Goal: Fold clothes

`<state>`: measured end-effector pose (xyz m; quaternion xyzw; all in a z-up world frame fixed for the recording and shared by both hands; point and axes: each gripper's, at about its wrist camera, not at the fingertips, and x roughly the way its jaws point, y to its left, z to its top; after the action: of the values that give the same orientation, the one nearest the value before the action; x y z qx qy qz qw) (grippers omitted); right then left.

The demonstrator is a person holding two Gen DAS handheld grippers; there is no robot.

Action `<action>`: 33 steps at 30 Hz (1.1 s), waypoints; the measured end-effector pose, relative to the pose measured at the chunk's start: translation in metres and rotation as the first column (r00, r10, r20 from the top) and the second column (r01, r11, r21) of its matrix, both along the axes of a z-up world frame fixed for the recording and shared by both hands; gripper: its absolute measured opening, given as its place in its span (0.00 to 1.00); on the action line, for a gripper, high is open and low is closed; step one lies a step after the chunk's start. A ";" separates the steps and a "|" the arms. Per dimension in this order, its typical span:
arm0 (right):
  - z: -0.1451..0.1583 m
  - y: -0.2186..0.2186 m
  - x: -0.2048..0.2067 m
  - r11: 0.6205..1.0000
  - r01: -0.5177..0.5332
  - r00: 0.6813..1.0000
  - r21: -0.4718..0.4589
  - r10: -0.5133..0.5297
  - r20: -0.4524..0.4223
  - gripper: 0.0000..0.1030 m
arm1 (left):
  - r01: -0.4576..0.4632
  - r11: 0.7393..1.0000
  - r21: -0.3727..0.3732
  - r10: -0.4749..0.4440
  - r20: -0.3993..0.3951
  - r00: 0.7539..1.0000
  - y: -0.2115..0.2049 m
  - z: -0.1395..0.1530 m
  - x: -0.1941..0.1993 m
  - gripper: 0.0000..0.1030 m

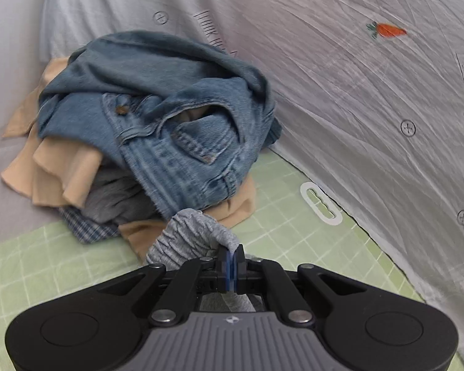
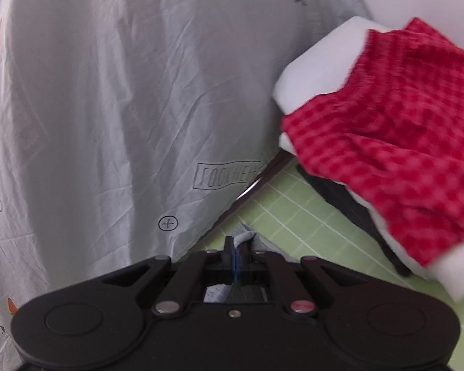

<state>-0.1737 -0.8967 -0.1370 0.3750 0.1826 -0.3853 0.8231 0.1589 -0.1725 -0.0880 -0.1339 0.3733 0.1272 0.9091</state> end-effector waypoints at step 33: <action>-0.091 0.073 -0.002 0.992 0.120 0.954 0.047 -0.102 -0.280 0.05 | 0.285 0.957 0.059 -0.245 -0.365 0.898 -0.123 -0.084 -0.076 0.80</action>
<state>-0.1758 -0.8233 -0.2277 0.3529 0.2868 -0.4737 0.7542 0.0826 -0.2956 -0.1721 -0.0058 0.5379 0.0448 0.8418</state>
